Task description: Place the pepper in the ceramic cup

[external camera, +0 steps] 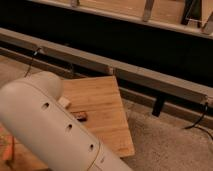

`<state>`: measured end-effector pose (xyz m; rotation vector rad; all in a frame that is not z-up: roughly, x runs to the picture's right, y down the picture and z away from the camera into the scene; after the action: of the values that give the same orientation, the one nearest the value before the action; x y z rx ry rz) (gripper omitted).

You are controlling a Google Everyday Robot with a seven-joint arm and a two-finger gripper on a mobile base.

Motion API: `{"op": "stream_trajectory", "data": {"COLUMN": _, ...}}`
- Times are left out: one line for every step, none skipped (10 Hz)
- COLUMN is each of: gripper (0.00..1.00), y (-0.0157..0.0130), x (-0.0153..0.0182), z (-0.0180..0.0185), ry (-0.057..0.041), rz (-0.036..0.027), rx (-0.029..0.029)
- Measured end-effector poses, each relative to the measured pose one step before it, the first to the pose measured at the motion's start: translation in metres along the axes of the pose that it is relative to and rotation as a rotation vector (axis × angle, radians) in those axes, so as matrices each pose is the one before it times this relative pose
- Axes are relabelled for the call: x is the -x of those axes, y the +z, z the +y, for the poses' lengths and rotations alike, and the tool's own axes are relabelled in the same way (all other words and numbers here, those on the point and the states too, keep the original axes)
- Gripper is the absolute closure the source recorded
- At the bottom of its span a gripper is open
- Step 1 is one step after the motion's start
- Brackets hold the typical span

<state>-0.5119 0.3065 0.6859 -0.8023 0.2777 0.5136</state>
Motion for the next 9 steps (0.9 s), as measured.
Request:
{"op": "stream_trajectory", "data": {"gripper": 0.35, "y": 0.01154, "x": 0.00394, "z": 0.00663, "ry": -0.00209, "rz": 0.01183, "rx": -0.00333}}
{"op": "stream_trajectory", "data": {"gripper": 0.35, "y": 0.00791, "x": 0.00240, "z": 0.00390, "ry": -0.00108, "rz": 0.00842, "rx": -0.00346}}
{"op": "stream_trajectory", "data": {"gripper": 0.35, "y": 0.00332, "x": 0.00107, "z": 0.00263, "ry": -0.00157, "rz": 0.00311, "rx": -0.00066}}
{"op": "stream_trajectory", "data": {"gripper": 0.35, "y": 0.00051, "x": -0.00025, "z": -0.00091, "ry": 0.00083, "rz": 0.00093, "rx": -0.00092}}
{"op": "stream_trajectory", "data": {"gripper": 0.35, "y": -0.00033, "x": 0.00010, "z": -0.00275, "ry": 0.00418, "rz": -0.00069, "rx": -0.00025}}
{"op": "stream_trajectory", "data": {"gripper": 0.35, "y": -0.00019, "x": 0.00005, "z": 0.00123, "ry": -0.00102, "rz": -0.00086, "rx": -0.00166}}
{"op": "stream_trajectory", "data": {"gripper": 0.35, "y": -0.00470, "x": 0.00056, "z": -0.00137, "ry": 0.01027, "rz": -0.00902, "rx": -0.00742}}
{"op": "stream_trajectory", "data": {"gripper": 0.35, "y": -0.01297, "x": 0.00290, "z": -0.01004, "ry": 0.03203, "rz": -0.02975, "rx": -0.02803}}
{"op": "stream_trajectory", "data": {"gripper": 0.35, "y": -0.02584, "x": 0.00506, "z": -0.01857, "ry": 0.06015, "rz": -0.05441, "rx": -0.03316}}
